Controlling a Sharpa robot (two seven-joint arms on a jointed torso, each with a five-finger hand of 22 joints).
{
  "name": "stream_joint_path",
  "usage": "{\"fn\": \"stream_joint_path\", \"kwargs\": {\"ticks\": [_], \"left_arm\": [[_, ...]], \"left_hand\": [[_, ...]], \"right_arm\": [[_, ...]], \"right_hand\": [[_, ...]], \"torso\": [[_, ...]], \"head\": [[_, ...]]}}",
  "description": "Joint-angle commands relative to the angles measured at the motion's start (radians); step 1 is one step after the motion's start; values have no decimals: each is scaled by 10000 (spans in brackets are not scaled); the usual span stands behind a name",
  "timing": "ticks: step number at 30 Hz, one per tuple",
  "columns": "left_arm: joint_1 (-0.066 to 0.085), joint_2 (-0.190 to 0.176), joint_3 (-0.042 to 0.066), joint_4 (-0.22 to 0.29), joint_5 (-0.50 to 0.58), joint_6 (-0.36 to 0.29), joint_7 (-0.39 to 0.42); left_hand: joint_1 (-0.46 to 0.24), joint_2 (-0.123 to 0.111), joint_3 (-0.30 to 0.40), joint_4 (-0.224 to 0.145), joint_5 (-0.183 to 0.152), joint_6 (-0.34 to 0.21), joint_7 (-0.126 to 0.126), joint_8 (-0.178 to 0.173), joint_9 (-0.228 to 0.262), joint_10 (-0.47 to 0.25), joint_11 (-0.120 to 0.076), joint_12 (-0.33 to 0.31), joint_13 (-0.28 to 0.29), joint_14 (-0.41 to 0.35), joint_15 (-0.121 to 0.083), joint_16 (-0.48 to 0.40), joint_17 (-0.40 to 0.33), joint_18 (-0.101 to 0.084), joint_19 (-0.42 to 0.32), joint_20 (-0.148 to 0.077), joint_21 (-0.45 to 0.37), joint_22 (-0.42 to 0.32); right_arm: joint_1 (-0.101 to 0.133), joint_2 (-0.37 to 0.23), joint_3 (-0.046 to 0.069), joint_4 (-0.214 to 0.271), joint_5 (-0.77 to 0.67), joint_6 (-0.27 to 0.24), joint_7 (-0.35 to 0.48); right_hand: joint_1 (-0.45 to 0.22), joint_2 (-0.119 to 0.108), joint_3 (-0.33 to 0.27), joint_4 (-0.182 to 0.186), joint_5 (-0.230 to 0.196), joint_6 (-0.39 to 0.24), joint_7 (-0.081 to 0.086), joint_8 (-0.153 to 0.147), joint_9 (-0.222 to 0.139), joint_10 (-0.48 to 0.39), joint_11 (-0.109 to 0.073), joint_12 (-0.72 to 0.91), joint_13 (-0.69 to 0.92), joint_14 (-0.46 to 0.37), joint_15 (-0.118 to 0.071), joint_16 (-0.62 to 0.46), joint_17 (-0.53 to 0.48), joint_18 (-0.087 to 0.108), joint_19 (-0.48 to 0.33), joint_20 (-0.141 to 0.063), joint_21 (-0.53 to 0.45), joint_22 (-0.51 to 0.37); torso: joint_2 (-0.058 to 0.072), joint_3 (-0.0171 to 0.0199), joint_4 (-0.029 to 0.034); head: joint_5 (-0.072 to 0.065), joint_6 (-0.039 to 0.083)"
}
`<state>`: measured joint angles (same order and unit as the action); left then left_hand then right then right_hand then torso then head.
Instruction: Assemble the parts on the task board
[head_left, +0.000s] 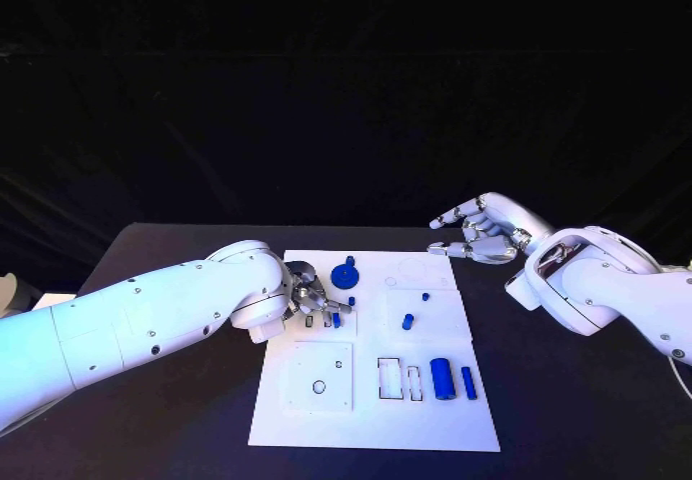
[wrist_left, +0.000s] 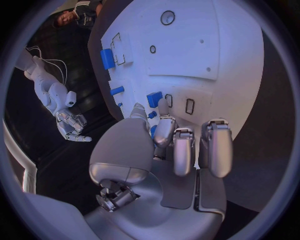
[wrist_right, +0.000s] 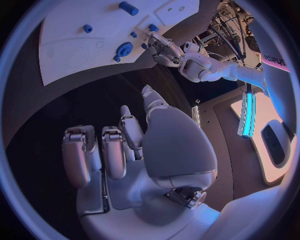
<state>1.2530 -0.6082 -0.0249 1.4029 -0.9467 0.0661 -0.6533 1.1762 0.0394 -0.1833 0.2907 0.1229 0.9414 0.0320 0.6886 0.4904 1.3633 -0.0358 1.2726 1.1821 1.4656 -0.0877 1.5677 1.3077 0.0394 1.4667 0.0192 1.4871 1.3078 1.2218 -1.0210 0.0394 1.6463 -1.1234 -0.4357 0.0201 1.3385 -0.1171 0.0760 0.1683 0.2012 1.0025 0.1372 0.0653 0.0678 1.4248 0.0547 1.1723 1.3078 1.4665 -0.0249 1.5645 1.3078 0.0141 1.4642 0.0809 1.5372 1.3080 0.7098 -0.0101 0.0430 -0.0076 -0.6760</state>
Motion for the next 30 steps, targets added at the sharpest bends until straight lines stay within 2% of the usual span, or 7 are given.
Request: {"fn": "stream_joint_path", "kwargs": {"ticks": [1, 9, 23, 30], "left_arm": [[15, 62, 3, -58, -85, 407, -55], [16, 184, 4, -176, -87, 557, -73], [17, 298, 4, -280, -87, 749, -96], [19, 350, 4, -342, -87, 739, -99]], "left_hand": [[37, 65, -60, -26, 65, -60, 2, 76, 32, 64, -9, 50, -4, 1052, -78, 31, 2631, -95, 608, -58, 44, 1242], [180, 85, -51, -53, 117, -121, -8, 161, 153, 69, -17, 66, 13, 1052, -85, 31, 2631, -101, 617, -66, 59, 1274], [848, 97, 200, -186, 176, -289, -20, 330, 467, 60, -29, 85, 39, 1052, -96, 31, 2631, -106, 622, -79, 65, 1305], [1184, 232, 506, -234, 203, -335, -53, 358, 575, 77, -57, 110, 73, 1052, -117, 31, 2631, -114, 637, -95, 89, 1357]], "right_arm": [[-1, 17, 0, -4, -132, 194, -68], [-3, 62, -3, -25, -138, 268, -89], [-6, 85, -7, -100, -143, 374, -118], [-6, 97, -9, -109, -145, 437, -127]], "right_hand": [[49, 15, -67, -12, 27, 76, 5, 65, 16, -11, -41, -46, 449, 1029, 46, 33, 2576, 28, 692, 53, -31, 1926], [38, 12, -82, -5, 39, 78, 4, 62, 15, -15, -42, -57, 442, 1025, 45, 24, 2560, 32, 683, 52, -39, 1911], [30, 12, -92, 2, 47, 79, 3, 61, 15, -16, -42, -59, 439, 1024, 44, 23, 2557, 34, 677, 51, -46, 1899], [30, 12, -92, 2, 47, 79, 3, 61, 15, -16, -42, -59, 439, 1024, 44, 23, 2557, 34, 677, 51, -46, 1899]], "torso": [[0, 0, -1], [3, 2, 0], [4, 3, 6], [5, 5, 3]], "head": [[4, -11], [14, -30], [-4, -47], [-10, -65]]}}
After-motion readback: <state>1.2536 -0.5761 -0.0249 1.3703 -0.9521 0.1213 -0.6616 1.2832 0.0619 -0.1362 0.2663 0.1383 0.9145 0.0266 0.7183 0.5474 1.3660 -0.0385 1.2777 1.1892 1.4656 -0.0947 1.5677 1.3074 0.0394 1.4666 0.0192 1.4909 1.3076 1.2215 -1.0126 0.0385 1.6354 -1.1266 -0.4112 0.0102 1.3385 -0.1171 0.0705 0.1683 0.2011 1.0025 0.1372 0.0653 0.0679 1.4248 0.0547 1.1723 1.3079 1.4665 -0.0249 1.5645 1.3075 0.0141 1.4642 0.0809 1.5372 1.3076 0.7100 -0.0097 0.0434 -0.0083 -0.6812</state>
